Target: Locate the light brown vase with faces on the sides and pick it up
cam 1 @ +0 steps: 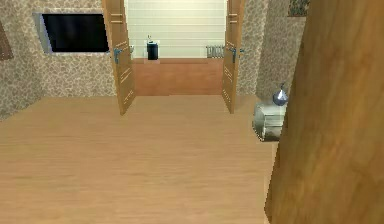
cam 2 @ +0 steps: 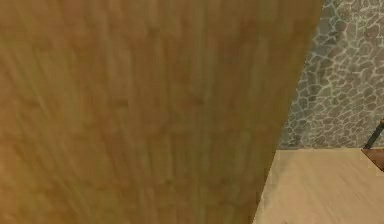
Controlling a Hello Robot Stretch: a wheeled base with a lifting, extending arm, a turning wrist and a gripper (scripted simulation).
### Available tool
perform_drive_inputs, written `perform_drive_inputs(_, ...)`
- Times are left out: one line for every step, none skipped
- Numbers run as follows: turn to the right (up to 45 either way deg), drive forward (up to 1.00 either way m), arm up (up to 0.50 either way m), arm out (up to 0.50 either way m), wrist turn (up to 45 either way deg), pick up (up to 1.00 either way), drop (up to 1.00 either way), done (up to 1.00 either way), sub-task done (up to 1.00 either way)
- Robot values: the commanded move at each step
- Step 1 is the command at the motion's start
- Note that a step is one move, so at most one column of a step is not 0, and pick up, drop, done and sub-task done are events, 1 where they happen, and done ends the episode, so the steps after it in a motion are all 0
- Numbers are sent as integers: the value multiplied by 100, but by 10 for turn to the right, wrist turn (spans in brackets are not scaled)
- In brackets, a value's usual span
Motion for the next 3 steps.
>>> perform_drive_inputs(0,100,0,0,0,0,0,0,0)
perform_drive_inputs(0,100,0,0,0,0,0,0,0)
perform_drive_inputs(0,100,0,0,0,0,0,0,0)
